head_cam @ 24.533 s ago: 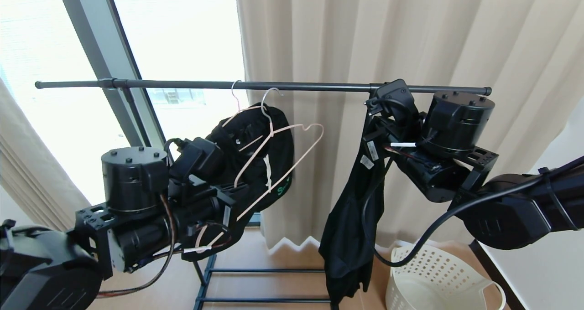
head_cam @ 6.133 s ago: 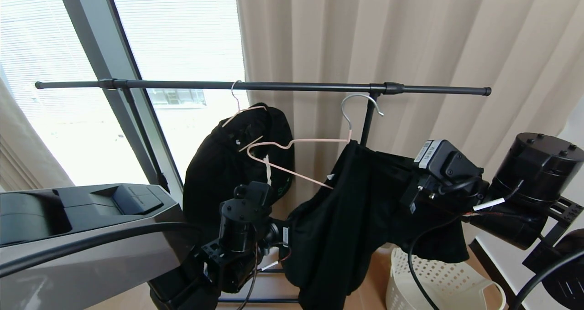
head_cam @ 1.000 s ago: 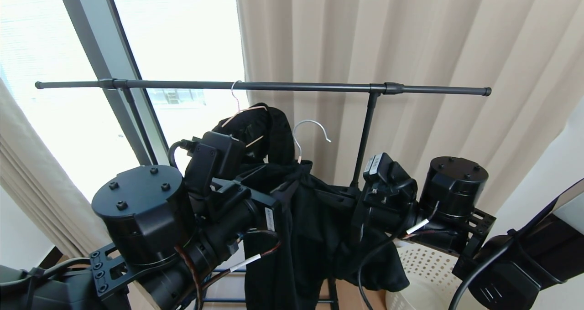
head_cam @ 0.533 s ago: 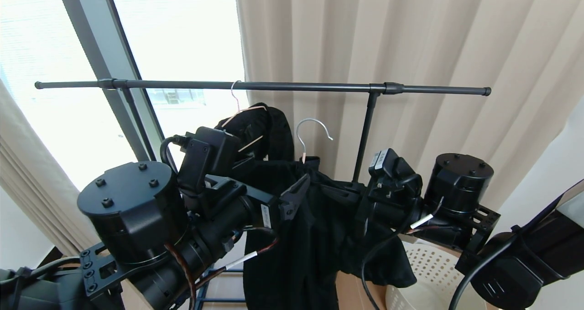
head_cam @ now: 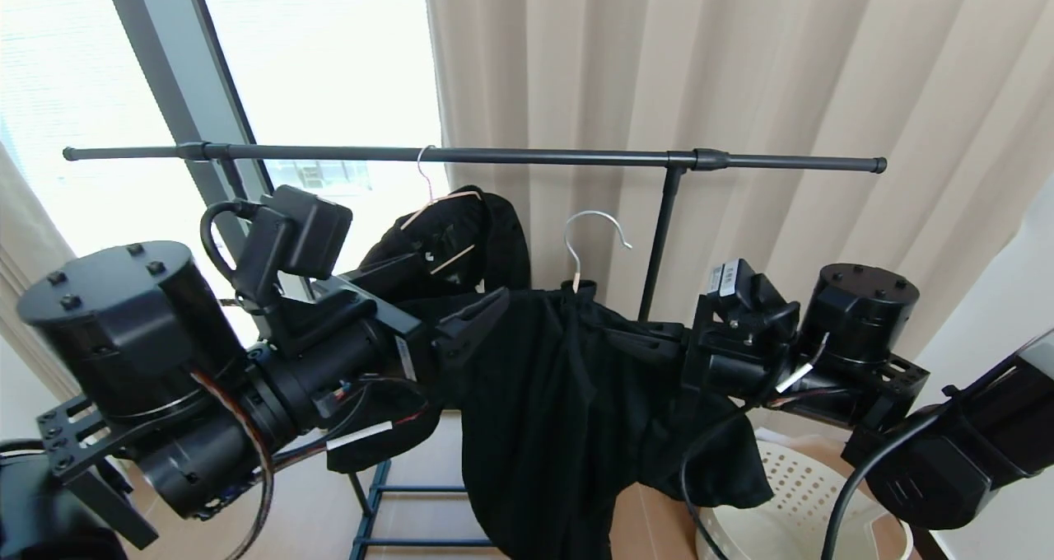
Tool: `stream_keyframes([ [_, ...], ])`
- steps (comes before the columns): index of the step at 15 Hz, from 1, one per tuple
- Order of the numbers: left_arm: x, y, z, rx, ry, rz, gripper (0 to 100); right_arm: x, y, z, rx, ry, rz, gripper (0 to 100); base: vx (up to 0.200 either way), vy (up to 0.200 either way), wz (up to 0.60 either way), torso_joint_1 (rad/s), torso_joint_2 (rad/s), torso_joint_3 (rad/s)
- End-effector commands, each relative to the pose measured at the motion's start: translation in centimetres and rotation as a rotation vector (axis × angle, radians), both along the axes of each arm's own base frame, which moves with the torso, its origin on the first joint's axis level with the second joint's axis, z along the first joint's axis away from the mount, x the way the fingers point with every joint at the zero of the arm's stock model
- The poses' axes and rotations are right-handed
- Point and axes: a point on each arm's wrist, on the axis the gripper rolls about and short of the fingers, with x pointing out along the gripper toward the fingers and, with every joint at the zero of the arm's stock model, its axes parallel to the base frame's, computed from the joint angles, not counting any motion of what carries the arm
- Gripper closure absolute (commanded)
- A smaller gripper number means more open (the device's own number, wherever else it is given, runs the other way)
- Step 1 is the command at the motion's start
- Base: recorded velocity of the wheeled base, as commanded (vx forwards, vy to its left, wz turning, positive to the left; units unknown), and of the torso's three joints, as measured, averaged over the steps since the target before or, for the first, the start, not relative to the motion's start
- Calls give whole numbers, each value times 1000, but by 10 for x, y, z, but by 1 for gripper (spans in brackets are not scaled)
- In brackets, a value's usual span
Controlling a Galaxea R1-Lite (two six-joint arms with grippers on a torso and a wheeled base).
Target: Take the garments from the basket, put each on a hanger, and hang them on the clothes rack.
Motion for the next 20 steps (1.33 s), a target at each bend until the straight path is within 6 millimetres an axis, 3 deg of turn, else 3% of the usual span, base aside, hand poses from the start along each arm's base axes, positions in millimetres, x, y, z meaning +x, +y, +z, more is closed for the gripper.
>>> stream_keyframes([
  [1, -4, 34, 8, -7, -21, -24, 0, 5, -16, 5, 9, -15, -6, 100, 0, 0, 0, 0, 0, 0],
  [5, -5, 89, -12, 19, 49, -288, 0, 5, -48, 16, 33, -32, 141, 100, 0, 0, 0, 0, 0, 0],
  [8, 3, 108, -19, -9, 106, -354, 0, 3, -59, 20, 38, -38, 182, 100, 0, 0, 0, 0, 0, 0],
  [20, 27, 106, -60, -27, 280, -425, 0, -12, -62, 32, 58, -35, 269, 100, 0, 0, 0, 0, 0, 0],
])
